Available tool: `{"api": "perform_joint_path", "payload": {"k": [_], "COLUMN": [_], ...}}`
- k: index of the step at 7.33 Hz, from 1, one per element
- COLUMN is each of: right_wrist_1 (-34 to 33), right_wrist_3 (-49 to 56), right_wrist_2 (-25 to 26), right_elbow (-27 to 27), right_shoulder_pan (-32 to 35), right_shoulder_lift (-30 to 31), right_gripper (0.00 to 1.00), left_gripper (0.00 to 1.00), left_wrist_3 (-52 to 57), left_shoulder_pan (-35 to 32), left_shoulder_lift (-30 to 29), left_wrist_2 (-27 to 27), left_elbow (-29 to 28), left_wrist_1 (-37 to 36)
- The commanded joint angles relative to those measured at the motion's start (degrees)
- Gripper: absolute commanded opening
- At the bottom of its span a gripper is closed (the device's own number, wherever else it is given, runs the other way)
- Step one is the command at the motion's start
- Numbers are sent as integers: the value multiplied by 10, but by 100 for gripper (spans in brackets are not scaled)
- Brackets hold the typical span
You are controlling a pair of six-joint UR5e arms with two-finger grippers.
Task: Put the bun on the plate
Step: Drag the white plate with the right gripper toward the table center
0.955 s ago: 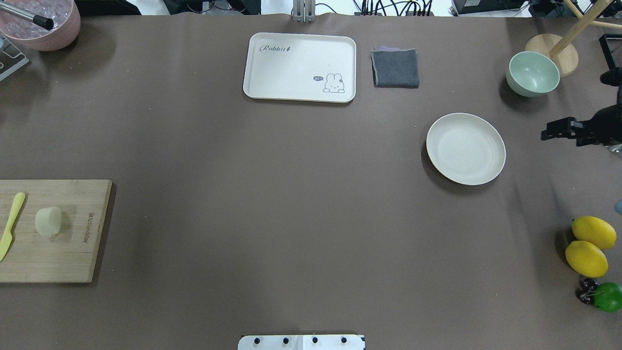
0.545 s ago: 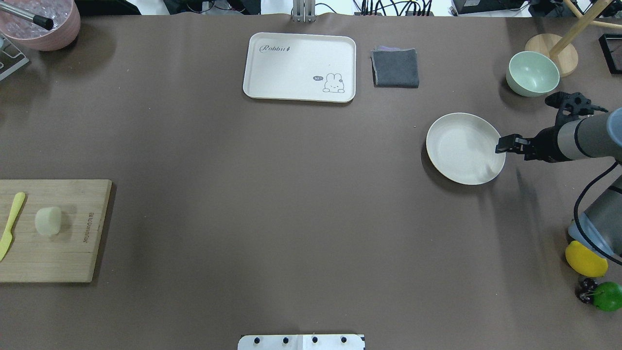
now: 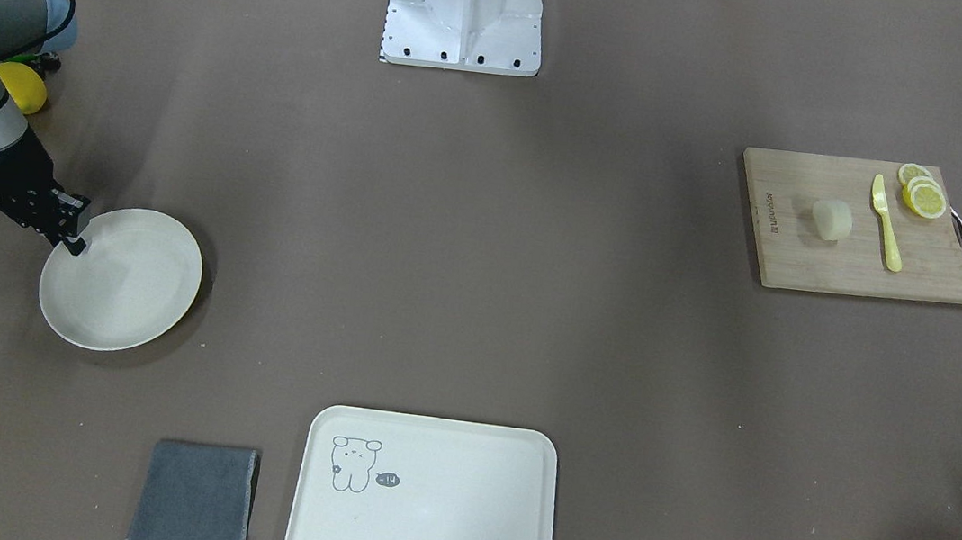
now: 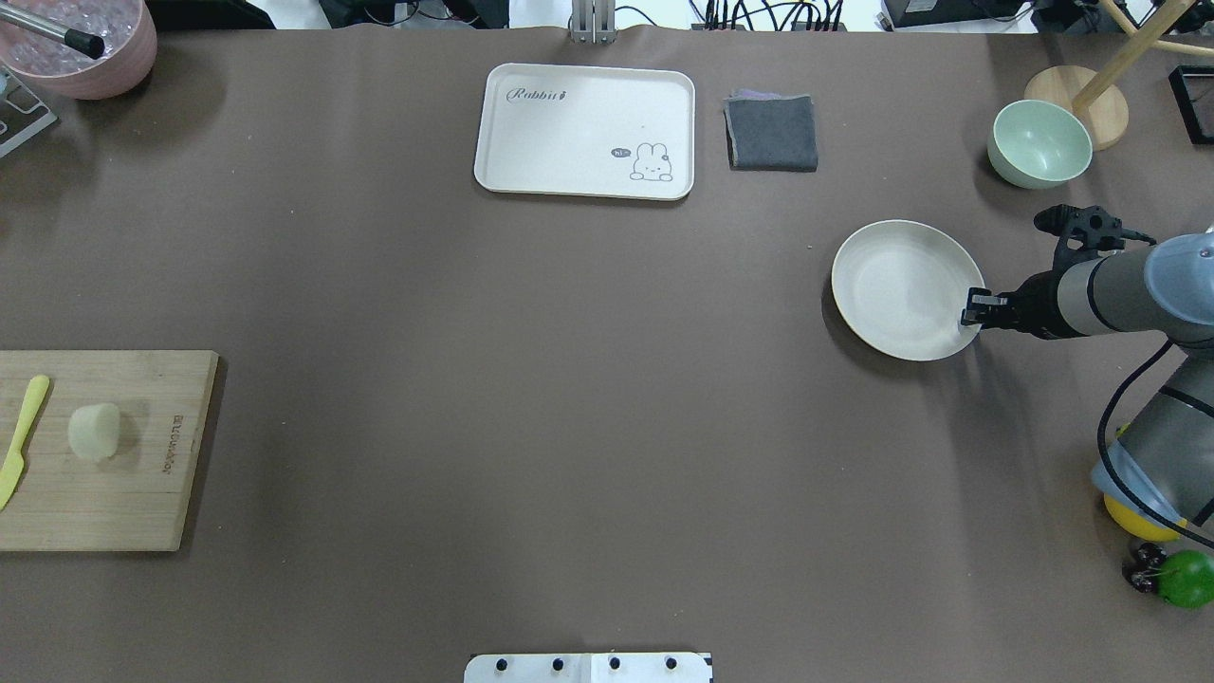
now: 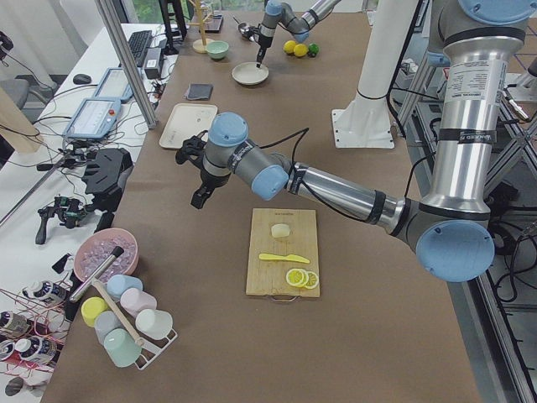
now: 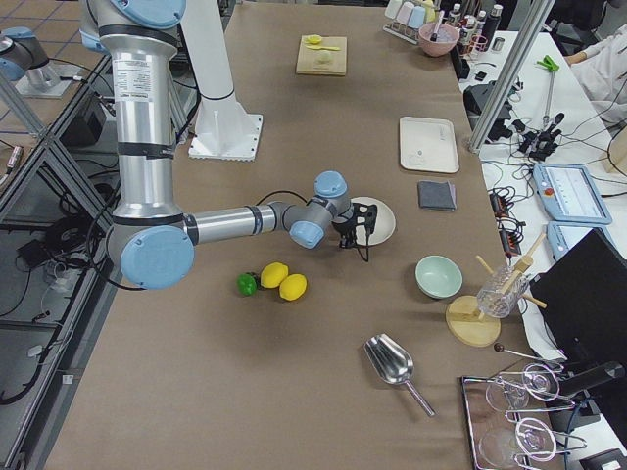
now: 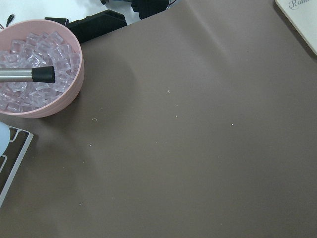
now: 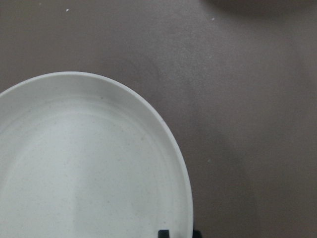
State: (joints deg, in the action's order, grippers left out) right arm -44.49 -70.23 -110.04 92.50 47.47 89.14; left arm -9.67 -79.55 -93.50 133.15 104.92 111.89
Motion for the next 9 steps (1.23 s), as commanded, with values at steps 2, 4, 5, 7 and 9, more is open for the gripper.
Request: {"api": "perform_joint_path", "payload": {"k": [2,4,5,7,9], "right_wrist_1": [-8,-19,-30,-127,-301], "right_wrist_3": [-48,-139,-193,-265,-345], "right_wrist_2": [-3,3,49,189,240], "right_elbow": [63,117,130,130,124], "right_shoulder_pan": [-2,-24,-61,-174,-248], "right_shoulder_lift": [-4,-35,-58,-148,-270], "right_gripper": [0,0,0,0,0], "left_gripper": [98,98,98,98,98], "left_wrist_3": [0,-1,-1,-10,-22], "left_shoulder_pan": [0,1,1,4,13], "left_shoulder_lift": [1,1,1,0,0], "left_wrist_2": [1,1,1,1,1], "left_elbow": [-2,-2,-3,-4,-4], "left_wrist_1": [-1,-2,-2,-2,-1]}}
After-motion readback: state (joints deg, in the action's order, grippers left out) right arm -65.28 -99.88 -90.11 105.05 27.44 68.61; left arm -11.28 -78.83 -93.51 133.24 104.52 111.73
